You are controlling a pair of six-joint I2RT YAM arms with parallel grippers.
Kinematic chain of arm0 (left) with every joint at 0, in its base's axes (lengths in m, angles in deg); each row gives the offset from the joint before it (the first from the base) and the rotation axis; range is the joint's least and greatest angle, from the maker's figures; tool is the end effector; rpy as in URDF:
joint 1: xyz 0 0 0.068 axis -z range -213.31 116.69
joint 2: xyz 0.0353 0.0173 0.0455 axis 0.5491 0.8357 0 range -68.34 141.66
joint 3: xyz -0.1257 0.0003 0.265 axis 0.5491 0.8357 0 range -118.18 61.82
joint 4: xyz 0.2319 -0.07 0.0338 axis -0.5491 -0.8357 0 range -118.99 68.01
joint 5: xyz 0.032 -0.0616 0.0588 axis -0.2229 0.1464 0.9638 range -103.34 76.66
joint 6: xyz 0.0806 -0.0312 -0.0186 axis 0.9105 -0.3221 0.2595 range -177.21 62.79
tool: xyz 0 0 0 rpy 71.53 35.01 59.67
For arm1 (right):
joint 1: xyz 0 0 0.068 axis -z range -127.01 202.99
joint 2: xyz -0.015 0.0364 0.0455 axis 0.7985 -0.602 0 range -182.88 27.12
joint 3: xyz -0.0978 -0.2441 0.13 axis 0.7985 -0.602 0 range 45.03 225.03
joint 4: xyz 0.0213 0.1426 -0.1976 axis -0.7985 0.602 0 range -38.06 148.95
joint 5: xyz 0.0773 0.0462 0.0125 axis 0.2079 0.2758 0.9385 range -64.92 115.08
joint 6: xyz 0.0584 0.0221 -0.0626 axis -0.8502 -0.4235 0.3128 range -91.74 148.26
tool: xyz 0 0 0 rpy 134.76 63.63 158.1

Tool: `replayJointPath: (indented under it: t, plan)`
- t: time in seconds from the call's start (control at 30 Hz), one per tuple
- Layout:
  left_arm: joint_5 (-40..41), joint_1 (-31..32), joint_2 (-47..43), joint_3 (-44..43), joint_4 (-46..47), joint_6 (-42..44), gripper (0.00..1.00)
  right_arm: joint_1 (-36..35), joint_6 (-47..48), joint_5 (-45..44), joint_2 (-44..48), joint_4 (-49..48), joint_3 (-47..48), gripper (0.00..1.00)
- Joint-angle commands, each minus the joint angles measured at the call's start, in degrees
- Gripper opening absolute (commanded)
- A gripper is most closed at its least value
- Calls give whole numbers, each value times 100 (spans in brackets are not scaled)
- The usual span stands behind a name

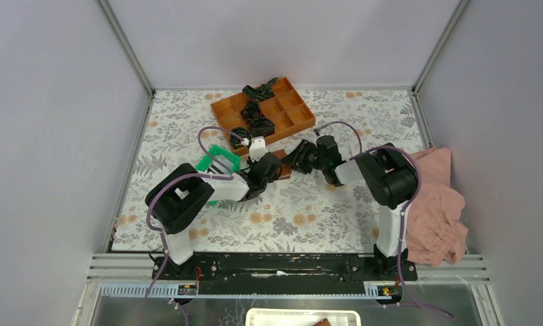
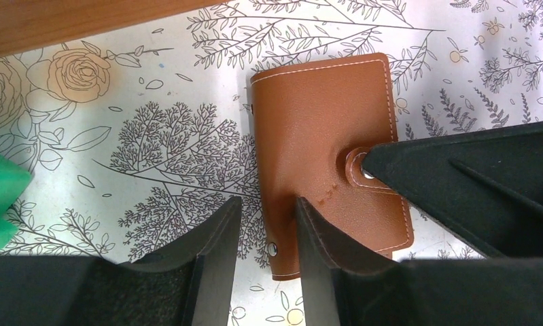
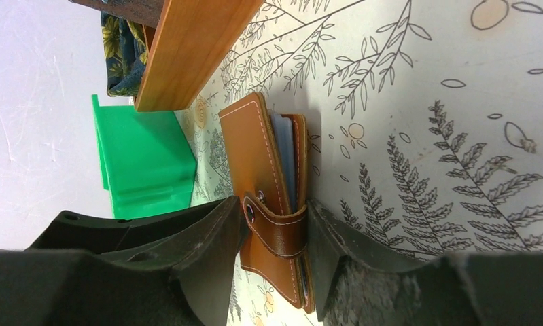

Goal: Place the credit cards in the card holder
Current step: Close the card holder at the center of the board.

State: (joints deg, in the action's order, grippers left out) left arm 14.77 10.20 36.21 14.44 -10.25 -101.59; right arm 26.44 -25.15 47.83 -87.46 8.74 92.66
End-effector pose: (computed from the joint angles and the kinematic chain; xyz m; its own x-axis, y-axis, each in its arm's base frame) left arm 0.2908 -0.2249 0.1292 -0.6263 -0.2561 -0.7363 -0.0988 0.9629 -0.2509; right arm 0.3593 0.2134 0.1286 -0.7999 0.4281 -0.4206 -0.1452 0.5420 0.8278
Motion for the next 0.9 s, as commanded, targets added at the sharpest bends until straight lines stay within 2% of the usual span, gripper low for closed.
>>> replayJointPath:
  t: [0.0,0.37,0.87]
  plan:
    - [-479,0,738,467,-1731,393,41,-357,284,-122,-364,757,39,48]
    - [-509,1,749,467,-1722,417,41,-478,290,-200,-514,781,263,44]
    - [-522,1,804,442,-1720,481,41,-682,628,-241,-663,1391,690,41]
